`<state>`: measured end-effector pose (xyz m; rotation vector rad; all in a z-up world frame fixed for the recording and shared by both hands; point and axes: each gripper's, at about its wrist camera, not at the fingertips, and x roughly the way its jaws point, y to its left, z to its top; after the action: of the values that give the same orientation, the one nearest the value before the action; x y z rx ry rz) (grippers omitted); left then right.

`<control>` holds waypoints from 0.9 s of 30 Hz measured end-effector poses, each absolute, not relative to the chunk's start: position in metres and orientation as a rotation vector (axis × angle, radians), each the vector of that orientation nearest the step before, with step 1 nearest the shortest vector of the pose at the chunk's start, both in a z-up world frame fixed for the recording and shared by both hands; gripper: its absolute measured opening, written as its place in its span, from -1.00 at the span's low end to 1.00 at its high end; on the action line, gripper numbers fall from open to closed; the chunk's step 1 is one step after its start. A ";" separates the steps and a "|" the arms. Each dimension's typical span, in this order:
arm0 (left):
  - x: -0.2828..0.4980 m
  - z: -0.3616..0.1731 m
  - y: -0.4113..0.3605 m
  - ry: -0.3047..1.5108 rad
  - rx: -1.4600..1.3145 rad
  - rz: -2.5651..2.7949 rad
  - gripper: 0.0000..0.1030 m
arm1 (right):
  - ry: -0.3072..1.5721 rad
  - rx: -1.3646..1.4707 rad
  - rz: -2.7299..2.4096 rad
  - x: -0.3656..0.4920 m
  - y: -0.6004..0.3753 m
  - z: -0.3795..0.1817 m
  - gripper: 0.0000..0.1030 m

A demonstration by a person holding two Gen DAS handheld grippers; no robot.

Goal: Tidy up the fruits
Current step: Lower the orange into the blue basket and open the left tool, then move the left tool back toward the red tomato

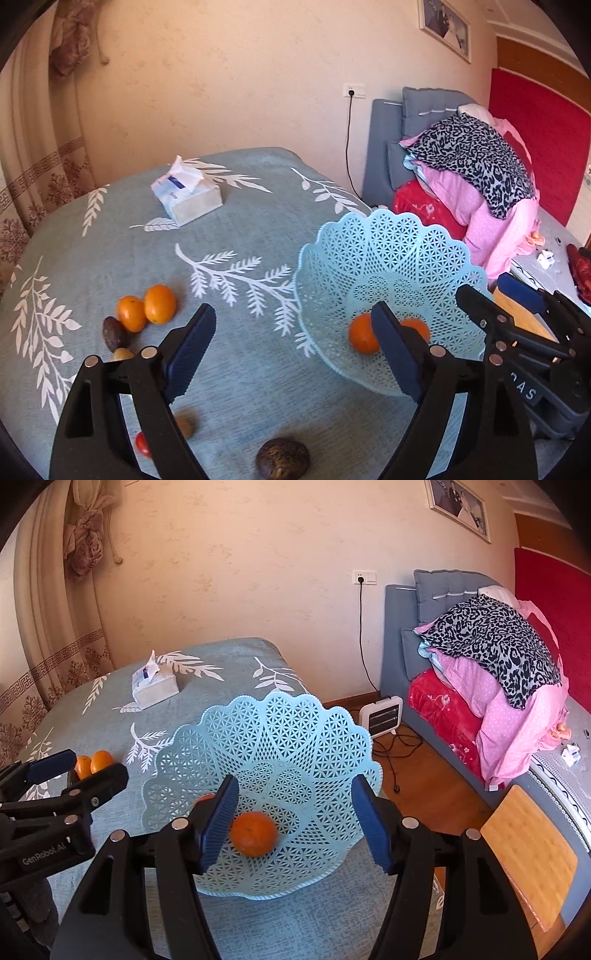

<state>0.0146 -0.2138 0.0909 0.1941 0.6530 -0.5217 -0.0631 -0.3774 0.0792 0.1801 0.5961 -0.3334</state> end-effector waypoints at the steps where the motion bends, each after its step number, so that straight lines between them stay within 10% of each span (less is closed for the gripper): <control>1: 0.013 0.091 -0.211 0.648 0.199 -0.514 0.65 | 0.594 0.178 -0.331 -0.064 -0.376 0.080 0.28; 27: -0.002 0.074 -0.079 0.689 0.173 -0.306 0.65 | 0.639 0.165 -0.022 -0.068 -0.300 0.077 0.41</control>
<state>-0.0019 -0.0788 0.0743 0.1726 0.6886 -0.3064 -0.0677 -0.3001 0.0768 0.1647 0.6390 -0.0218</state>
